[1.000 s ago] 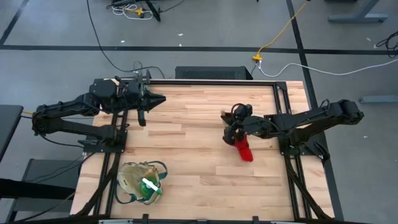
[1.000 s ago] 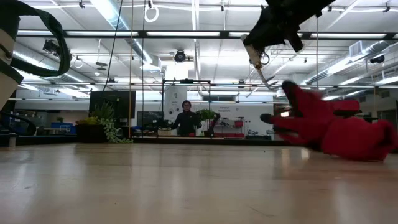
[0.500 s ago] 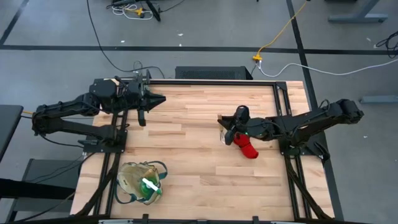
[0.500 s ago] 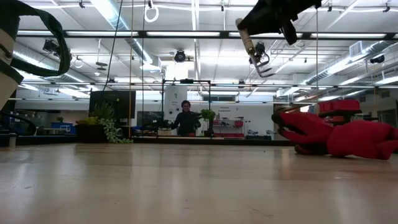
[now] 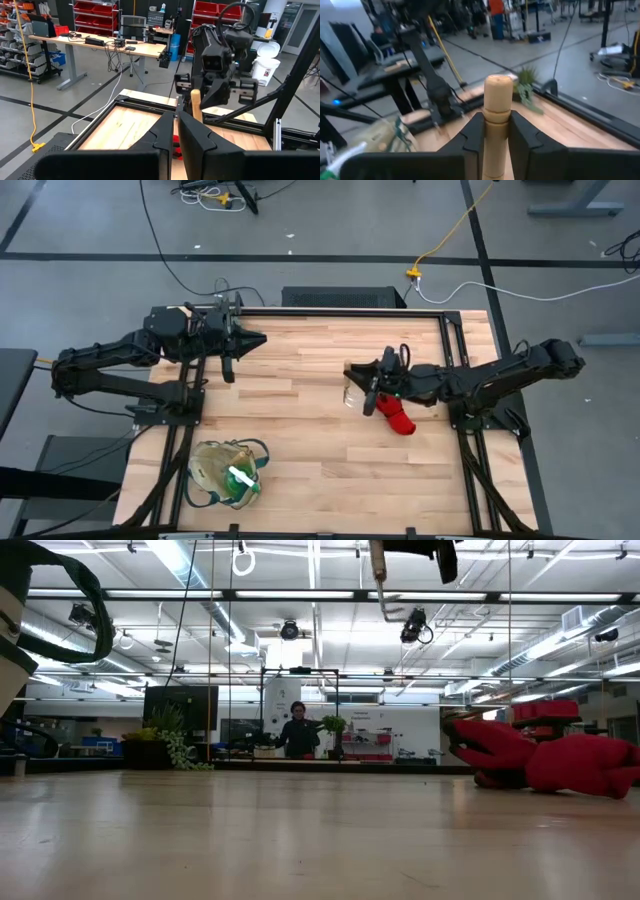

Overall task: Pick & Place Garden tools in Gardening bag
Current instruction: Put the brown hand rake into the white gardening bag

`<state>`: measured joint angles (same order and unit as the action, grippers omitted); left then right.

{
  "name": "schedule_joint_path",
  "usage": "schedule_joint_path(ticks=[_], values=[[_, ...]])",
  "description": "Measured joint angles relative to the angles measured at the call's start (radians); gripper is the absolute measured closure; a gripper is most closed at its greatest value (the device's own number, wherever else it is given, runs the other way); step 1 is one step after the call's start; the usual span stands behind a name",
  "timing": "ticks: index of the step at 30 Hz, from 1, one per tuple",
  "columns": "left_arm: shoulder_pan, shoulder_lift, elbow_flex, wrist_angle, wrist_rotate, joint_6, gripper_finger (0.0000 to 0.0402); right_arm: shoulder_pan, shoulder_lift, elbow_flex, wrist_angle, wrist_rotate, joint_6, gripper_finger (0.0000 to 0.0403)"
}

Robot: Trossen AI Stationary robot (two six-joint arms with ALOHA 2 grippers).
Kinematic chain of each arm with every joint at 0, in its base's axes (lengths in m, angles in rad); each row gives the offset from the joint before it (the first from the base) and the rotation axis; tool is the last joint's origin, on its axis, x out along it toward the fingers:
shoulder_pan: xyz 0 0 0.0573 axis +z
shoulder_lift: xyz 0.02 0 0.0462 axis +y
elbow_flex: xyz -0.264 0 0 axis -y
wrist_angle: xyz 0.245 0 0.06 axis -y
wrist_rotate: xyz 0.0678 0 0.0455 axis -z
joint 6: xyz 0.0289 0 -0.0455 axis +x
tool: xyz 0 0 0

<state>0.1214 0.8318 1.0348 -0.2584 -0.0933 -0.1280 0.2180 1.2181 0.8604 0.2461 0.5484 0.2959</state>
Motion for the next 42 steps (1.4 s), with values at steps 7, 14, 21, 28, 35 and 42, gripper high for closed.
schedule_joint_path(ticks=[7,14,21,28,35,42], values=[[0.000,0.000,0.000,0.000,0.000,0.000,0.0367,0.000,-0.025,0.000,0.052,-0.015,-0.027,0.0348],[0.000,0.000,0.000,0.003,0.000,0.002,0.0367,-0.001,-0.044,0.051,0.044,-0.016,-0.114,0.0348],[0.000,0.000,0.000,0.023,0.000,0.003,0.0367,-0.008,-0.044,0.169,-0.071,-0.026,-0.158,0.0348],[0.000,0.000,0.000,0.027,0.000,0.002,0.0367,-0.028,-0.044,0.244,-0.110,-0.078,-0.157,0.0348],[0.000,0.000,0.000,0.080,0.000,0.001,0.0367,-0.029,-0.045,0.296,-0.145,-0.093,-0.159,0.0348],[0.000,0.000,0.000,0.148,0.009,0.001,0.0367,-0.048,-0.045,0.324,-0.143,-0.149,-0.154,0.0348]])
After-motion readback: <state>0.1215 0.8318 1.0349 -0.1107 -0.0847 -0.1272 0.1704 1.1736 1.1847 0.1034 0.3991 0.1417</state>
